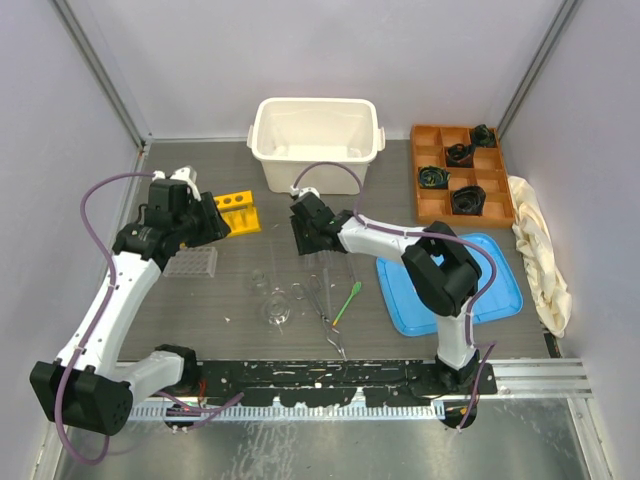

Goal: Organize the chemistry lab equipment
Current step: Pick up the test tube at the center of the board.

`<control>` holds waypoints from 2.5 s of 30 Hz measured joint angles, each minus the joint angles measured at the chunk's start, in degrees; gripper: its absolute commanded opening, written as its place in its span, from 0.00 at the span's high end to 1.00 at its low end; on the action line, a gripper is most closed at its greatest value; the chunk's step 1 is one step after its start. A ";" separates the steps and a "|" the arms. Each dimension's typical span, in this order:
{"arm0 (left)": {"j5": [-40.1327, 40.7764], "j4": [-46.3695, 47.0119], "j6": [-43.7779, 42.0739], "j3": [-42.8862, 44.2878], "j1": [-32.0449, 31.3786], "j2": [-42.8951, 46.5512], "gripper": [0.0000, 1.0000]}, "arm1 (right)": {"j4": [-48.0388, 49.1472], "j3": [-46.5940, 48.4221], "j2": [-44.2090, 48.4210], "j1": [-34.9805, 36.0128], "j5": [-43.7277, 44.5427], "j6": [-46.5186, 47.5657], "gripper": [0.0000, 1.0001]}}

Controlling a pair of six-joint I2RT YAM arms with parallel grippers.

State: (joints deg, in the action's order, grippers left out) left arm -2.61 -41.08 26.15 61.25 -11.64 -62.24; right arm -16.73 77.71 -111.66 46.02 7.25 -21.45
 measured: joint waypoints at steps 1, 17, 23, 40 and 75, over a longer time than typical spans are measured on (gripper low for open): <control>0.00 0.00 0.00 -0.02 0.00 0.00 0.52 | 0.02 -0.04 -0.13 0.00 0.00 -0.02 0.64; 0.00 0.04 0.00 -0.87 -0.04 0.00 0.50 | 0.50 -1.25 -0.15 0.00 0.22 -0.59 0.64; 0.00 0.04 -0.02 -1.09 -0.04 -0.15 0.50 | 0.92 -2.69 -0.17 0.00 -0.15 -1.25 0.65; -0.02 0.11 -0.02 -1.92 -0.04 -0.39 0.50 | 2.93 -3.15 -2.23 1.70 -1.16 -1.68 0.68; -12.87 8.28 7.63 -3.56 -0.04 -3.65 0.53 | 14.78 -19.74 27.78 10.80 5.31 4.61 0.99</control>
State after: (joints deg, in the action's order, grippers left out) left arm -15.49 -32.80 33.78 57.69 -11.68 -65.89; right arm -1.96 57.98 -83.88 56.82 12.56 -16.84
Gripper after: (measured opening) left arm 0.473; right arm 0.149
